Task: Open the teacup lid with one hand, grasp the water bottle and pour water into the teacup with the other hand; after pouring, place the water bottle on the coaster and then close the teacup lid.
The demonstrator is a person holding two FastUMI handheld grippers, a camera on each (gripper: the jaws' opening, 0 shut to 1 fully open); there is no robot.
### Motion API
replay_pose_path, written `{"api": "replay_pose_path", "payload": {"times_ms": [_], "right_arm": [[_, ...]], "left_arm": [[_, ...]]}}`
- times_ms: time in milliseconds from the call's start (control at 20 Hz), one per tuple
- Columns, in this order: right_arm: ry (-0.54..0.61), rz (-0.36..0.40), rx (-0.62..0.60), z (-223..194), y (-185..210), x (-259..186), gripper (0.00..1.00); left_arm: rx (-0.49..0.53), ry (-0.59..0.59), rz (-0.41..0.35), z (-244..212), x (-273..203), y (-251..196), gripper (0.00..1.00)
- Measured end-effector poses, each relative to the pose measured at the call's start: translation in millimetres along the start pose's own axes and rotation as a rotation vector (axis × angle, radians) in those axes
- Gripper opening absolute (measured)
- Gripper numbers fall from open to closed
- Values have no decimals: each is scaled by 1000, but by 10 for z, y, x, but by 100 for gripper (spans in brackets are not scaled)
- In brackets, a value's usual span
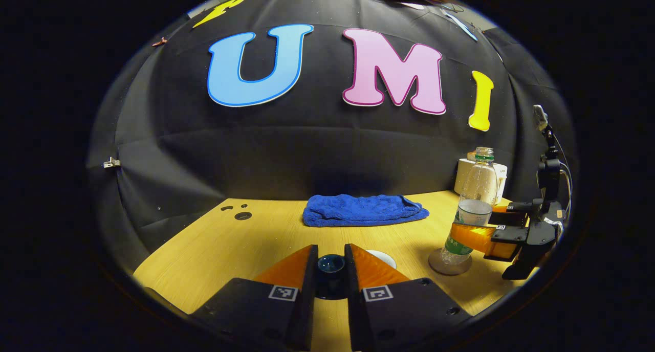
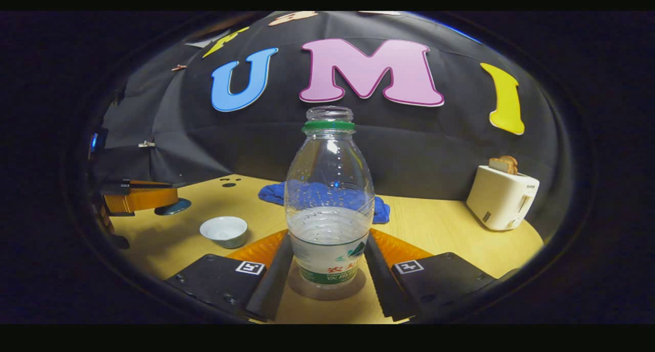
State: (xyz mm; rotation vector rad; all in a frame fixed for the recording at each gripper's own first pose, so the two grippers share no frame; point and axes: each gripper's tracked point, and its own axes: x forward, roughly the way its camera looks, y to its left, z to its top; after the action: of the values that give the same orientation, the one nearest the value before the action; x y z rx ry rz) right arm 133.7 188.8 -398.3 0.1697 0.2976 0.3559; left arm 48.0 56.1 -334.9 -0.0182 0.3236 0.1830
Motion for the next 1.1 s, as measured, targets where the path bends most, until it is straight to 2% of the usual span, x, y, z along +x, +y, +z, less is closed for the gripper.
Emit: {"api": "replay_pose_path", "payload": {"times_ms": [100,150,200,400,450,500,650,700,750,850,900,950,1100], "right_arm": [[6,3,8,-45,6,-12,77],[0,0,5,-46,-1,-18,77],[1,1,5,-61,-7,-25,78],[40,8,27,-192,-31,-45,88],[43,6,33,-214,-34,-61,92],[45,8,40,-230,-35,-83,98],[87,9,55,-378,-70,-274,98],[94,15,61,-397,-78,-324,98],[102,19,68,-424,-93,-386,98],[114,19,84,-456,-151,-492,98],[117,16,93,-463,-191,-548,98],[117,12,95,-450,-220,-585,98],[105,-21,86,-400,-338,-627,98]], "left_arm": [[1,-1,-4,2,16,-41,32],[3,-3,-7,12,33,-57,28],[3,-5,-10,7,51,-83,31],[1,-16,-33,24,182,-223,31],[0,-19,-37,20,224,-256,28],[-1,-20,-45,16,260,-296,31],[17,-20,-64,-60,464,-443,31],[22,-20,-65,-76,498,-460,28],[30,-16,-69,-111,548,-480,31],[43,-5,-67,-169,600,-494,31],[42,1,-64,-207,624,-496,29],[38,6,-67,-236,629,-521,32],[44,17,-65,-310,669,-540,31]]}}
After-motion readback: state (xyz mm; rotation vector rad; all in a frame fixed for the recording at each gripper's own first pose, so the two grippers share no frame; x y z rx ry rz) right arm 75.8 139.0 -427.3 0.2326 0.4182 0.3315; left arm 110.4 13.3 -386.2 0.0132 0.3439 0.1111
